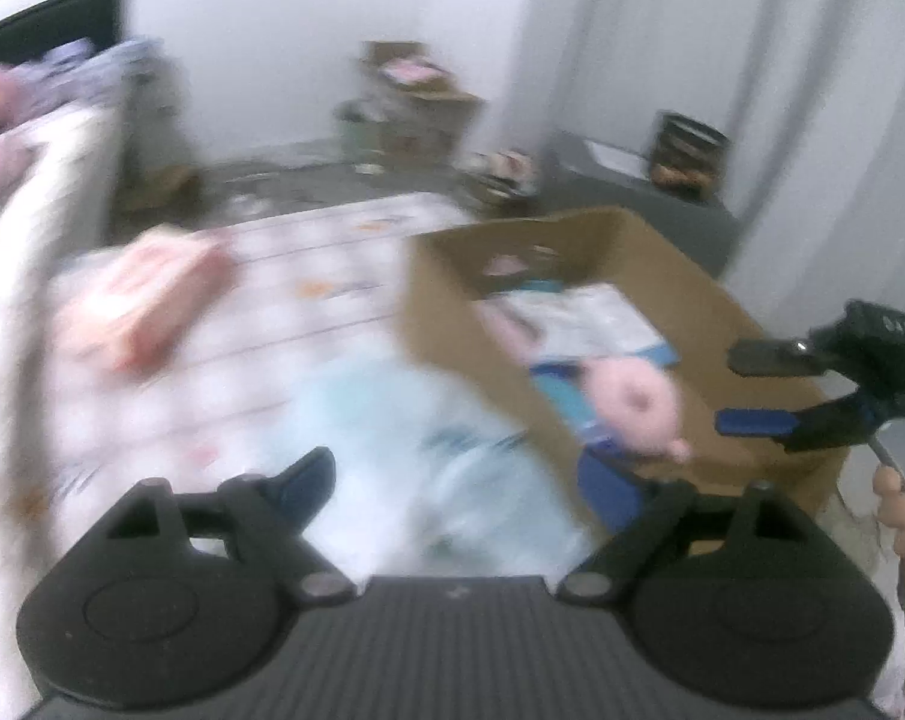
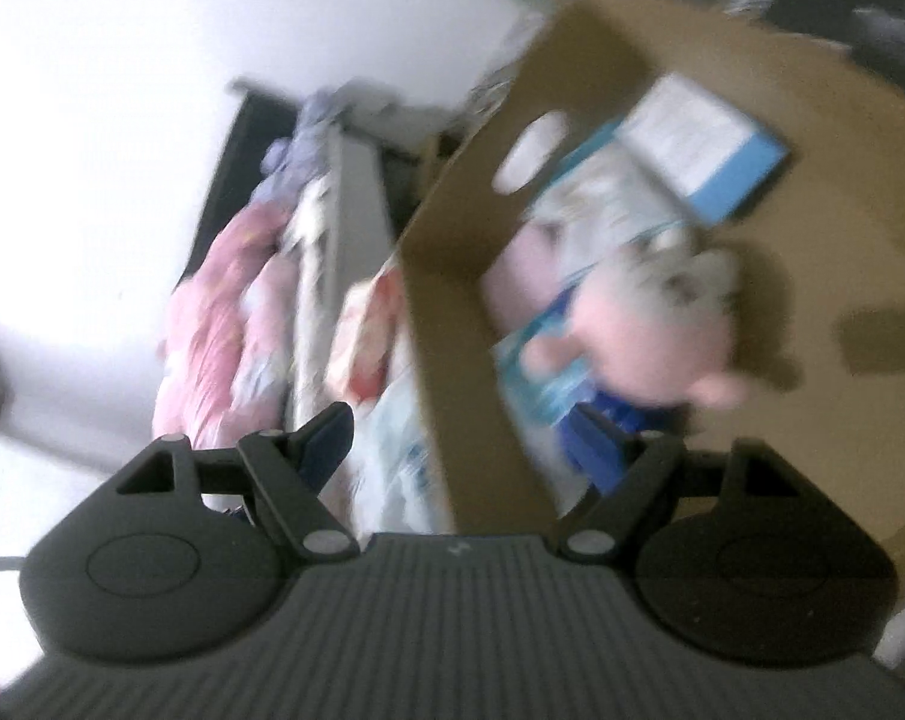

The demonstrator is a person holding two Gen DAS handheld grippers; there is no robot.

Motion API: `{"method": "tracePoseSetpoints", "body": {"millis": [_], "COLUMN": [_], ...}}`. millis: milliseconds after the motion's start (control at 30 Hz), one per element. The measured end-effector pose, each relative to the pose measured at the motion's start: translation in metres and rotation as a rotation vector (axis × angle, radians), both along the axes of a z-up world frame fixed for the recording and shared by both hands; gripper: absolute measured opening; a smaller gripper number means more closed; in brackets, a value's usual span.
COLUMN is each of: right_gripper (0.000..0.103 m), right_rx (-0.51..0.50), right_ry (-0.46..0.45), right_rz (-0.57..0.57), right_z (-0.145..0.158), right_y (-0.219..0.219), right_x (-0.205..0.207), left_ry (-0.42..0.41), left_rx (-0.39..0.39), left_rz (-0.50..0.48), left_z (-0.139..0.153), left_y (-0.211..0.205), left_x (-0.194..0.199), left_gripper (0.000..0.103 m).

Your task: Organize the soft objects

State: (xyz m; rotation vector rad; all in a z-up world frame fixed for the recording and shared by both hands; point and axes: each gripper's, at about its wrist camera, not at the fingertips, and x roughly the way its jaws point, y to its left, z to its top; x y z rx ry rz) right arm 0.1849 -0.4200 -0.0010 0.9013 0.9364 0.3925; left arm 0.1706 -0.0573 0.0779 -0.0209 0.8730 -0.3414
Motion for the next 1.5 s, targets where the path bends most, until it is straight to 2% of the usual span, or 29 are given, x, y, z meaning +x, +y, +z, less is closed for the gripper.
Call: {"method": "tracePoseSetpoints", "body": {"millis": [233, 467, 567, 700, 867, 900, 1000, 1100, 1233, 1333, 1500], "right_gripper": [0.079, 0.079, 0.079, 0.074, 0.066, 0.064, 0.056, 0.051, 0.050, 0.050, 0.051], "right_rx": [0.019, 0.044, 0.039, 0.008, -0.031, -0.037, -0.033, -0.065, -0.108, -0.113, -0.113], "right_ry": [0.004, 0.031, 0.061, 0.108, 0.152, 0.157, 0.180, 0.160, 0.139, 0.155, 0.189], "right_rz": [0.284, 0.535, 0.588, 0.607, 0.578, 0.575, 0.574, 0.550, 0.515, 0.519, 0.564], "right_z": [-0.003, -0.017, -0.033, -0.061, -0.082, -0.086, -0.095, -0.096, -0.101, -0.108, -0.118], "right_y": [0.103, 0.203, 0.233, 0.249, 0.254, 0.258, 0.265, 0.268, 0.268, 0.267, 0.269], "right_x": [-0.007, -0.035, -0.052, -0.072, -0.080, -0.081, -0.081, -0.079, -0.073, -0.071, -0.072], "left_ry": [-0.003, 0.027, 0.023, 0.008, 0.008, 0.000, -0.022, -0.029, -0.056, -0.046, -0.005], "left_rx": [-0.003, -0.005, 0.032, 0.087, 0.060, 0.060, 0.065, 0.065, 0.118, 0.172, 0.325], "left_rz": [0.223, 0.358, 0.401, 0.431, 0.444, 0.444, 0.429, 0.405, 0.316, 0.221, 0.012], "left_z": [-0.013, -0.053, -0.066, -0.080, -0.097, -0.100, -0.104, -0.105, -0.099, -0.099, -0.111], "left_y": [0.093, 0.133, 0.140, 0.146, 0.148, 0.146, 0.141, 0.139, 0.136, 0.139, 0.139], "left_x": [-0.084, -0.150, -0.169, -0.186, -0.192, -0.192, -0.191, -0.184, -0.161, -0.132, -0.085], "left_gripper": [0.089, 0.086, 0.080, 0.071, 0.060, 0.055, 0.051, 0.044, 0.044, 0.047, 0.064]}}
